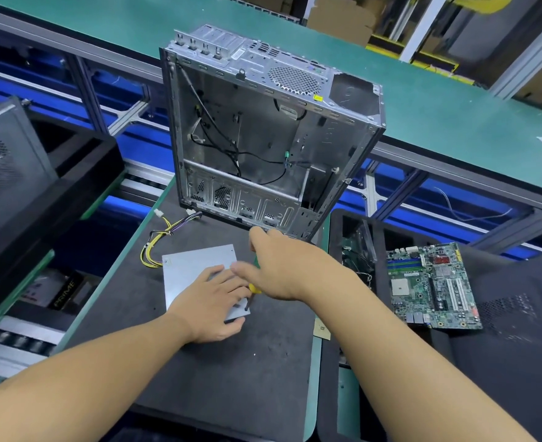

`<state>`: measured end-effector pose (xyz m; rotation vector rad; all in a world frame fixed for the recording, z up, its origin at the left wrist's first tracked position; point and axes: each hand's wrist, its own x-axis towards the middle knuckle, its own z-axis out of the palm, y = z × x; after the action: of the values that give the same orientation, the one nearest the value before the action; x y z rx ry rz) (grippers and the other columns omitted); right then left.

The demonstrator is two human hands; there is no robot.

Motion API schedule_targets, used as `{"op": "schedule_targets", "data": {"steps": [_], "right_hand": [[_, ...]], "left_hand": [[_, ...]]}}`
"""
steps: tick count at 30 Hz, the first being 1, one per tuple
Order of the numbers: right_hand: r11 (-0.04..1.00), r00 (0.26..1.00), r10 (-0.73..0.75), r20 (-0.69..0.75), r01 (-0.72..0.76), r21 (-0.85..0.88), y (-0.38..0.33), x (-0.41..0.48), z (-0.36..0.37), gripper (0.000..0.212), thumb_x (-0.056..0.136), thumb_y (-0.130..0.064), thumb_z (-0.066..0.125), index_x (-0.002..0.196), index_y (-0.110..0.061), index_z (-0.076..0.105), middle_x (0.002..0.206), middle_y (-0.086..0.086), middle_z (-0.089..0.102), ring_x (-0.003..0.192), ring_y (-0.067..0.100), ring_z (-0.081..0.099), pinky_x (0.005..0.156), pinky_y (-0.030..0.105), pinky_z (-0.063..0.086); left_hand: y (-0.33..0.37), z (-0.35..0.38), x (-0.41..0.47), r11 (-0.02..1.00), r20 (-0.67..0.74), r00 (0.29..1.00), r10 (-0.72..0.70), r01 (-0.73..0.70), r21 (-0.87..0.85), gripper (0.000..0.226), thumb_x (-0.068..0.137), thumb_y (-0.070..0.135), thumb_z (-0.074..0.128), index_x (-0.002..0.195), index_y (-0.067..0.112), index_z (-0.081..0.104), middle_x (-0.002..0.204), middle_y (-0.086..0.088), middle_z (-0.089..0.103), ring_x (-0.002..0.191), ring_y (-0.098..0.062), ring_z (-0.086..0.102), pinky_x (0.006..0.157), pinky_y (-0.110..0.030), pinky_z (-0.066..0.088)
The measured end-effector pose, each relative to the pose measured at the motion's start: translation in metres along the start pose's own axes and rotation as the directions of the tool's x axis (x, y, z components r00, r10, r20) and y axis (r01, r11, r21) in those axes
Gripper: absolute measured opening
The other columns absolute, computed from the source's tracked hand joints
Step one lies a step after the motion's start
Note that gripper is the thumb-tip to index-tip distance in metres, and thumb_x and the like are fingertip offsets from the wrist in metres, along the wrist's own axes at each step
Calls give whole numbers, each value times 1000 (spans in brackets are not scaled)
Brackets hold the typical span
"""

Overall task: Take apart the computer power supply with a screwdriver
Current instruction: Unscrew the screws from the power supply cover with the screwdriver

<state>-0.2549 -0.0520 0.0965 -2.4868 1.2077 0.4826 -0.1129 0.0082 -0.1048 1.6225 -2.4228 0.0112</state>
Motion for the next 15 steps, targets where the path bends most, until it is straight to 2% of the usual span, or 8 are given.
{"op": "schedule_targets", "data": {"steps": [2,4,7,9,10,12,14,15], "right_hand": [[990,997,31,-74,-40,-133,-1,0,2,34,102,-49,32,100,-16,34,89,4,49,76,29,48,58,36,36],[978,994,-21,-108,-2,-209,-1,1,4,25,105,-38,33,99,-14,35,86,4,49,70,29,46,53,35,32],[995,996,-88,24,89,-44,1,1,-3,16,98,-24,46,109,-14,42,105,6,53,86,29,51,70,39,45],[991,985,-129,118,122,59,3,0,-10,22,90,-18,54,109,-19,42,108,2,46,90,25,46,74,36,42],[989,982,-134,133,123,84,4,0,-11,24,88,-20,56,108,-21,41,108,1,46,90,24,46,73,36,42],[993,991,-92,95,84,80,4,1,-8,28,91,-39,55,107,-21,41,106,1,50,89,25,50,72,37,43],[999,1000,-25,10,25,-42,3,1,-4,35,97,-55,41,102,-20,41,90,0,47,85,27,51,70,39,44],[989,999,-35,-32,30,-143,2,2,-3,30,101,-51,36,101,-21,42,82,-1,42,84,28,51,70,40,45]], "left_hand": [[-1,2,-1,999,77,997,-29,31,-14,42,82,59,49,112,32,59,128,15,55,134,-14,40,114,-39,24],[-1,2,-1,999,91,995,-43,44,-10,46,84,60,46,119,32,59,136,15,51,140,-13,35,116,-39,21],[-1,2,-1,1000,16,1000,-13,13,4,37,79,58,56,101,29,62,121,12,60,131,-16,47,110,-40,27],[-1,2,-1,1000,-40,999,3,-3,1,34,76,57,60,91,27,59,113,10,63,126,-18,51,107,-40,29],[-1,2,-1,1000,-55,998,6,-6,3,33,75,56,61,90,26,60,111,10,64,125,-18,52,107,-40,29],[0,1,0,1000,-71,997,6,-5,15,34,74,57,60,87,26,63,104,11,66,120,-16,53,105,-40,31],[0,1,0,1000,-62,998,7,-6,14,35,75,58,58,89,27,62,104,12,64,115,-15,52,104,-38,31],[0,1,-1,1000,-52,999,6,-5,7,36,76,59,57,92,27,61,109,12,62,117,-16,51,105,-39,31]]}}
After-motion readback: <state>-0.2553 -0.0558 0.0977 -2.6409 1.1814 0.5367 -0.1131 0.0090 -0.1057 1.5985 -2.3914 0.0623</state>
